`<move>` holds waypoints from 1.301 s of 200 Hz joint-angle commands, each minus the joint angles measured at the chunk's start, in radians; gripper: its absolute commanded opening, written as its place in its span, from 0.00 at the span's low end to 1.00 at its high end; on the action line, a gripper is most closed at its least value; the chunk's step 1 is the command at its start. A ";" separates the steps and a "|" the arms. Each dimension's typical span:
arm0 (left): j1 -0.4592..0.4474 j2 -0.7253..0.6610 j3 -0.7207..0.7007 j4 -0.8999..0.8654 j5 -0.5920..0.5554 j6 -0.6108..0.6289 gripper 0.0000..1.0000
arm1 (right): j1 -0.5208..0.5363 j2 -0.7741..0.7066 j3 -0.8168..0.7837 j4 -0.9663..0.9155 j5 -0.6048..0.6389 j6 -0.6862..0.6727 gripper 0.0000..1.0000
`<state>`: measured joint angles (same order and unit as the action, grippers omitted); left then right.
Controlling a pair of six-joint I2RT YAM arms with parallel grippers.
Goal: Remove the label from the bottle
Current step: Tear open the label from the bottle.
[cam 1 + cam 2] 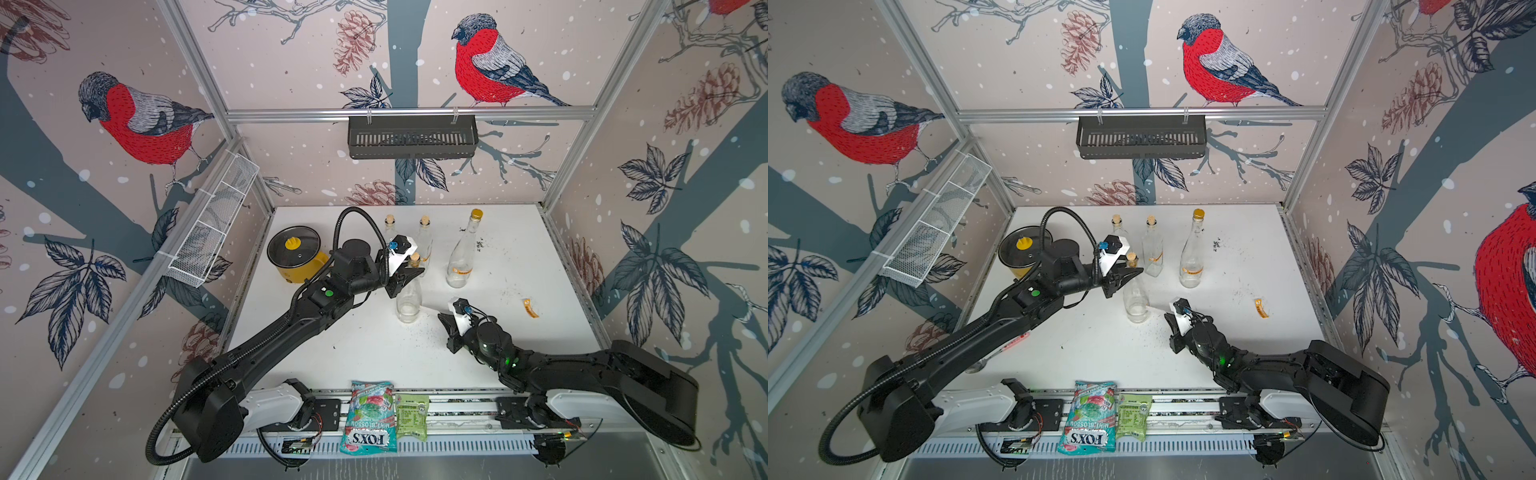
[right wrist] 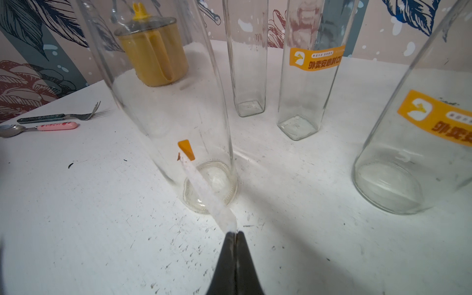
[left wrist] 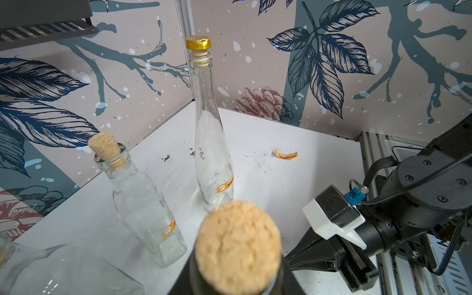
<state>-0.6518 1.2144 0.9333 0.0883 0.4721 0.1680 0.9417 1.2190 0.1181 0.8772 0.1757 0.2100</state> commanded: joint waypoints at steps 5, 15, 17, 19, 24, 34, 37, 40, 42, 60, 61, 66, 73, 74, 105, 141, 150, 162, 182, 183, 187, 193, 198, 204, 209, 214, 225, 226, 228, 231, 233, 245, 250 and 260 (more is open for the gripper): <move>0.001 0.009 -0.004 -0.145 -0.041 0.087 0.00 | -0.003 0.003 0.001 0.018 0.021 0.006 0.00; 0.001 0.010 -0.003 -0.145 -0.041 0.087 0.00 | -0.004 0.002 0.001 0.017 0.023 0.006 0.00; 0.001 0.010 -0.002 -0.145 -0.041 0.087 0.00 | -0.004 0.002 0.001 0.018 0.021 0.005 0.00; 0.001 0.010 -0.002 -0.145 -0.042 0.087 0.00 | -0.006 0.003 0.001 0.019 0.020 0.004 0.00; 0.001 0.010 -0.002 -0.145 -0.042 0.087 0.00 | -0.005 0.002 0.001 0.018 0.020 0.004 0.00; 0.002 0.010 -0.002 -0.146 -0.042 0.088 0.00 | -0.006 0.002 0.001 0.017 0.019 0.004 0.00; 0.002 0.011 -0.002 -0.146 -0.042 0.088 0.00 | -0.006 0.002 0.002 0.017 0.018 0.004 0.00; 0.003 0.010 -0.002 -0.146 -0.042 0.088 0.00 | -0.006 0.002 0.003 0.017 0.018 0.003 0.00; 0.002 0.010 -0.002 -0.146 -0.041 0.088 0.00 | -0.007 0.002 0.003 0.017 0.018 0.002 0.00; 0.001 0.010 -0.001 -0.147 -0.041 0.088 0.00 | -0.010 0.005 0.004 0.015 0.021 0.004 0.00; 0.001 0.011 -0.001 -0.147 -0.041 0.089 0.00 | -0.011 0.006 0.004 0.015 0.021 0.004 0.00; 0.001 0.010 -0.001 -0.147 -0.042 0.090 0.00 | -0.012 0.008 0.004 0.013 0.018 0.005 0.00; 0.002 0.011 -0.001 -0.147 -0.042 0.090 0.00 | -0.014 0.011 0.006 0.016 0.017 0.004 0.00; 0.002 0.010 -0.001 -0.147 -0.042 0.091 0.00 | -0.014 0.011 0.006 0.017 0.017 0.004 0.00; 0.001 0.010 0.001 -0.151 -0.040 0.092 0.00 | -0.018 0.025 0.008 0.023 0.012 0.006 0.00; 0.002 0.010 0.002 -0.157 -0.039 0.098 0.00 | -0.019 0.030 0.009 0.029 0.013 0.007 0.00; 0.002 0.009 0.002 -0.158 -0.038 0.098 0.00 | -0.020 0.030 0.007 0.029 0.013 0.008 0.00; 0.002 0.009 0.002 -0.159 -0.039 0.099 0.00 | -0.020 0.030 0.008 0.031 0.018 0.009 0.00; 0.002 0.009 0.003 -0.162 -0.038 0.101 0.00 | -0.021 0.030 0.006 0.032 0.018 0.010 0.00; 0.002 0.009 0.002 -0.163 -0.038 0.102 0.00 | -0.021 0.030 0.006 0.032 0.019 0.010 0.00; 0.001 0.010 0.004 -0.162 -0.038 0.102 0.00 | -0.021 0.030 0.005 0.032 0.019 0.010 0.00; 0.003 0.009 0.004 -0.164 -0.038 0.102 0.00 | -0.022 0.029 0.005 0.032 0.018 0.011 0.00; 0.002 0.009 0.004 -0.164 -0.038 0.103 0.00 | -0.023 0.030 0.004 0.032 0.018 0.010 0.00; 0.002 0.008 0.004 -0.165 -0.038 0.104 0.00 | -0.024 0.030 0.005 0.032 0.018 0.011 0.00; 0.002 0.008 0.005 -0.166 -0.038 0.103 0.00 | -0.024 0.030 0.004 0.033 0.016 0.009 0.00; 0.003 0.010 0.005 -0.167 -0.038 0.103 0.00 | -0.024 0.030 0.004 0.032 0.016 0.009 0.00; 0.001 0.009 0.006 -0.168 -0.036 0.105 0.00 | -0.024 0.030 0.004 0.032 0.016 0.009 0.00; 0.001 0.009 0.006 -0.168 -0.037 0.105 0.00 | -0.024 0.030 0.004 0.032 0.016 0.009 0.00; 0.001 0.008 0.006 -0.169 -0.037 0.105 0.00 | -0.024 0.030 0.005 0.032 0.016 0.009 0.00; 0.002 0.009 0.006 -0.170 -0.038 0.107 0.00 | -0.025 0.030 0.006 0.032 0.017 0.010 0.00; 0.001 0.009 0.006 -0.171 -0.038 0.107 0.00 | -0.024 0.030 0.006 0.032 0.017 0.011 0.00; 0.002 0.007 0.006 -0.171 -0.043 0.108 0.00 | -0.026 0.030 0.007 0.028 0.017 0.011 0.00; 0.001 0.008 0.004 -0.171 -0.045 0.110 0.00 | -0.026 0.030 0.005 0.029 0.017 0.010 0.00; 0.002 0.009 0.006 -0.172 -0.044 0.110 0.00 | -0.027 0.030 0.003 0.035 0.015 0.012 0.00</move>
<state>-0.6518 1.2167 0.9440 0.0669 0.4747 0.2047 0.9169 1.2461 0.1211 0.8925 0.1822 0.2131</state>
